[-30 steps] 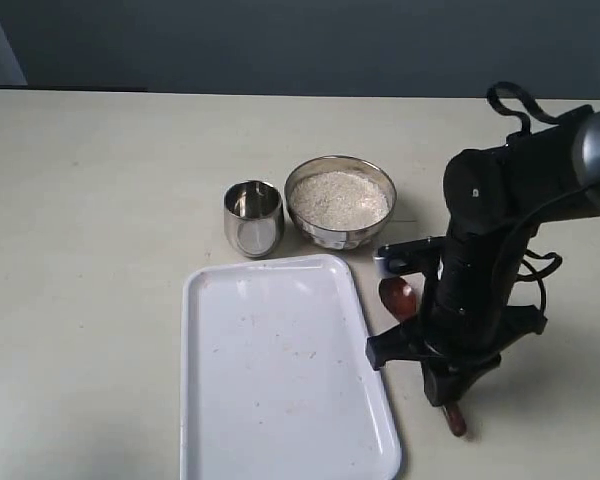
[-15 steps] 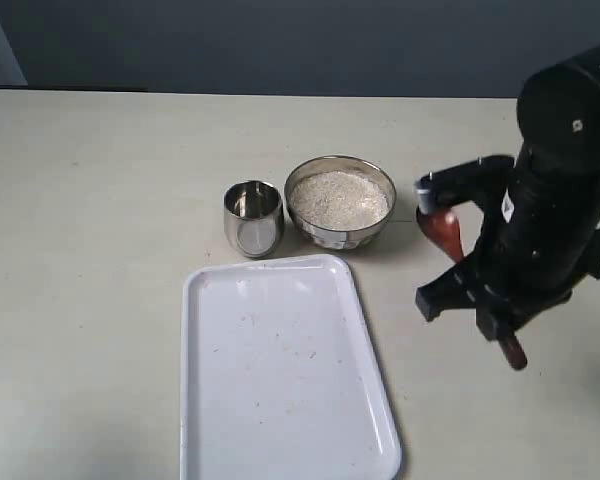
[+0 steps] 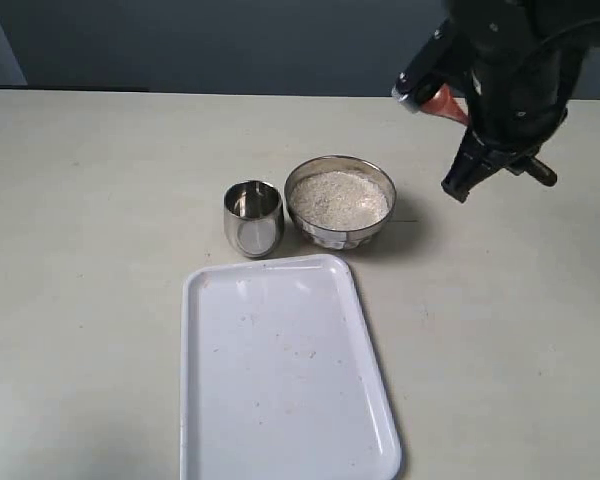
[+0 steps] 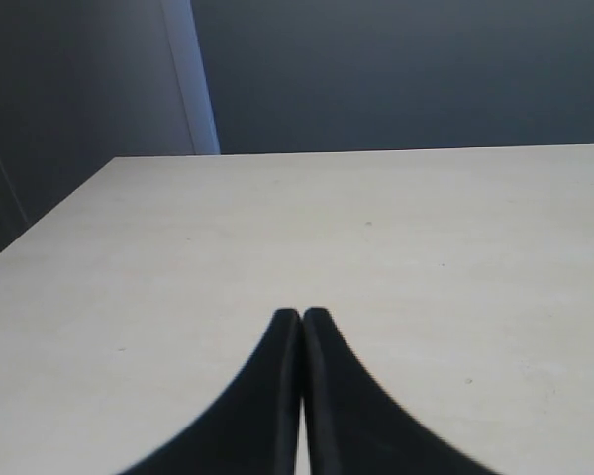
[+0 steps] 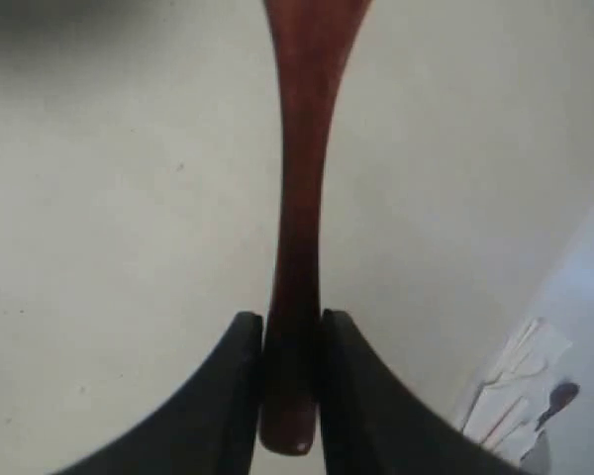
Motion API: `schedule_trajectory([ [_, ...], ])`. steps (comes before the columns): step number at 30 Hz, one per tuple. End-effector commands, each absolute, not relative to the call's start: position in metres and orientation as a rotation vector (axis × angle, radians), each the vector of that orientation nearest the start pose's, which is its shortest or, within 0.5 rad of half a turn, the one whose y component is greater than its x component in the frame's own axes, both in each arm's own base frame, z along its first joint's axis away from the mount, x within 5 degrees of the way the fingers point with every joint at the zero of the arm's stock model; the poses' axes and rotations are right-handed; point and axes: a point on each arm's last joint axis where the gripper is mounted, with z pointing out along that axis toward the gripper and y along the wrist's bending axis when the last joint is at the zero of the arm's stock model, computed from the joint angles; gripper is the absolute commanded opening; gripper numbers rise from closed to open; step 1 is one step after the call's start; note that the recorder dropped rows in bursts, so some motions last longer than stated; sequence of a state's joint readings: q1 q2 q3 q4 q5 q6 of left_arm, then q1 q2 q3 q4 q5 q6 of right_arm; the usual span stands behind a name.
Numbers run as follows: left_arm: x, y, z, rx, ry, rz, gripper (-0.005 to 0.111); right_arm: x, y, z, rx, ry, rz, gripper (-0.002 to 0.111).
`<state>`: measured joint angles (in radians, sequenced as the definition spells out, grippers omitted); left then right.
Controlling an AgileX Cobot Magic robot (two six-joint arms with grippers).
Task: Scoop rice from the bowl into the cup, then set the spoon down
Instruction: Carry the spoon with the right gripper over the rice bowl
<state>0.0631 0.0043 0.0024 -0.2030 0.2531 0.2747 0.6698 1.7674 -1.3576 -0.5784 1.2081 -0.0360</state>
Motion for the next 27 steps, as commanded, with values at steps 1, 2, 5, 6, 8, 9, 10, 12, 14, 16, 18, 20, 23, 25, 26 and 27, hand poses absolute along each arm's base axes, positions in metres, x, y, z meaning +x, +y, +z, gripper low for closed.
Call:
schedule_trajectory([
  [1,0.055,-0.003,0.192,0.079,1.716,0.034,0.001,0.311,0.199,0.22,-1.538,2.451,-0.929,0.0],
  [2,0.055,-0.003,0.192,0.084,1.716,0.029,0.001,0.311,0.203,0.216,-1.576,2.415,-0.97,0.0],
  [5,0.055,-0.005,0.192,0.109,1.708,0.008,0.001,0.307,0.227,0.193,-1.862,2.188,-1.148,0.0],
  [6,0.055,-0.005,0.192,0.115,1.708,0.003,0.001,0.307,0.231,0.188,-1.888,2.154,-1.18,0.0],
  [8,0.055,-0.006,0.192,0.129,1.707,-0.01,0.001,0.308,0.238,0.182,-1.936,2.054,-1.269,0.0],
  [9,0.055,-0.007,0.192,0.136,1.706,-0.016,0.001,0.31,0.242,0.178,-1.96,1.982,-1.317,0.0],
  [10,0.055,-0.007,0.192,0.138,1.706,-0.017,0.001,0.312,0.245,0.175,-1.981,1.913,-1.368,0.0],
  [12,0.055,-0.007,0.193,0.144,1.705,-0.023,0.001,0.315,0.246,0.171,-1.996,1.867,-1.419,0.0],
  [14,0.055,-0.008,0.193,0.151,1.705,-0.029,0.001,0.316,0.246,0.168,-2.007,1.85,-1.43,0.0],
  [16,0.055,-0.008,0.193,0.152,1.703,-0.03,0.001,0.319,0.248,0.165,-1.984,1.817,-1.452,0.0],
  [18,0.055,-0.008,0.193,0.152,1.703,-0.03,0.001,0.321,0.25,0.165,-1.951,1.787,-1.463,0.0],
  [20,0.055,-0.008,0.193,0.152,1.703,-0.03,0.001,0.323,0.251,0.166,-1.939,1.762,-1.465,0.0],
  [23,0.055,-0.008,0.193,0.152,1.703,-0.03,0.001,0.326,0.255,0.166,-1.95,1.695,-1.461,0.0],
  [25,0.055,-0.008,0.193,0.152,1.703,-0.03,0.001,0.328,0.258,0.165,-1.965,1.639,-1.463,0.0],
  [26,0.055,-0.008,0.193,0.152,1.703,-0.03,0.001,0.329,0.259,0.163,-1.973,1.621,-1.463,0.0],
  [27,0.055,-0.008,0.193,0.152,1.703,-0.03,0.001,0.33,0.26,0.161,-1.981,1.602,-1.466,0.0],
])
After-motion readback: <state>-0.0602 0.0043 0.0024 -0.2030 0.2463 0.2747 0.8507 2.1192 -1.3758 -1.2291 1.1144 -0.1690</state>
